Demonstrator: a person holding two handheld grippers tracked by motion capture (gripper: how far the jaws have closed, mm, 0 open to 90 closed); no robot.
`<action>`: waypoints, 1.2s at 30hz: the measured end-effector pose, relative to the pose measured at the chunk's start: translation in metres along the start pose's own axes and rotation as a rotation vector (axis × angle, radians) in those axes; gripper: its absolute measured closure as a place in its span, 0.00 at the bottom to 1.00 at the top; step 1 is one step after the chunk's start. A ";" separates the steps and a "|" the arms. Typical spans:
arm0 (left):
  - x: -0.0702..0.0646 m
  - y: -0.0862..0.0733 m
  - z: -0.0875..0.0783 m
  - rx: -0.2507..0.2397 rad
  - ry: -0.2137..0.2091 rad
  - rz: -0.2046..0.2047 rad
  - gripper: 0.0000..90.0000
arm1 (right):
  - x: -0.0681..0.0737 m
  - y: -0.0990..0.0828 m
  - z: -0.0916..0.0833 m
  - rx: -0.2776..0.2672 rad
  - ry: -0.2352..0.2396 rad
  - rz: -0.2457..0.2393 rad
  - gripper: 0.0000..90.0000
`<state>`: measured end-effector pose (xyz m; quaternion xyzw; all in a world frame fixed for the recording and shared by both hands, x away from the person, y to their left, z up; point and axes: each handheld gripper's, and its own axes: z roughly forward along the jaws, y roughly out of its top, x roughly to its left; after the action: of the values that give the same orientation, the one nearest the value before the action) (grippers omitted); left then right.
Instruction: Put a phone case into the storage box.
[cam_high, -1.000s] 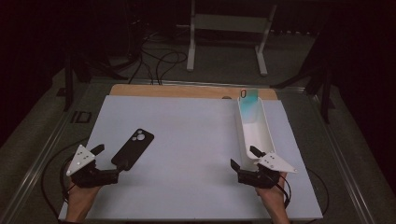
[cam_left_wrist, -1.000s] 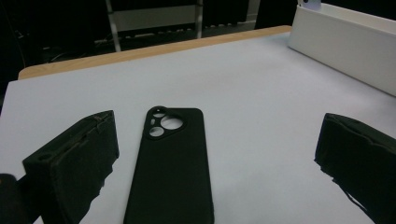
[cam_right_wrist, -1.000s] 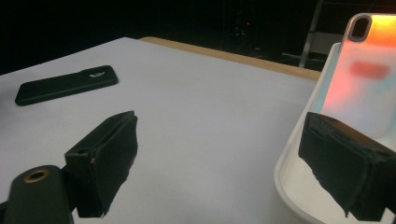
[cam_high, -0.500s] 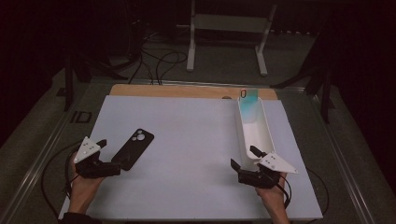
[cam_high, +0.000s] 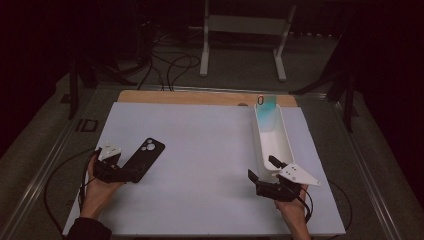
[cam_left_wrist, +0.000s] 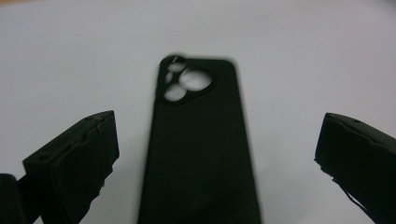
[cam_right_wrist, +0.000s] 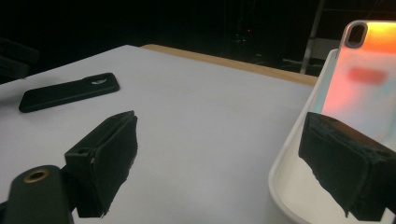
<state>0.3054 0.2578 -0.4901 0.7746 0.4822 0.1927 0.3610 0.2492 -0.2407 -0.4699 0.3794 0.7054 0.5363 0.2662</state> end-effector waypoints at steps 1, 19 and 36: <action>0.000 0.000 0.003 0.017 0.001 -0.001 0.00 | 0.000 0.000 0.000 -0.001 0.000 0.002 0.13; 0.001 -0.002 0.030 0.185 0.020 0.030 0.07 | -0.001 -0.001 0.000 0.003 -0.009 0.004 0.13; 0.000 -0.005 0.038 0.240 0.018 0.030 0.08 | -0.002 -0.001 0.000 0.004 -0.011 0.007 0.13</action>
<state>0.3270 0.2452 -0.5188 0.8177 0.4933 0.1461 0.2582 0.2498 -0.2422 -0.4709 0.3852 0.7037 0.5337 0.2675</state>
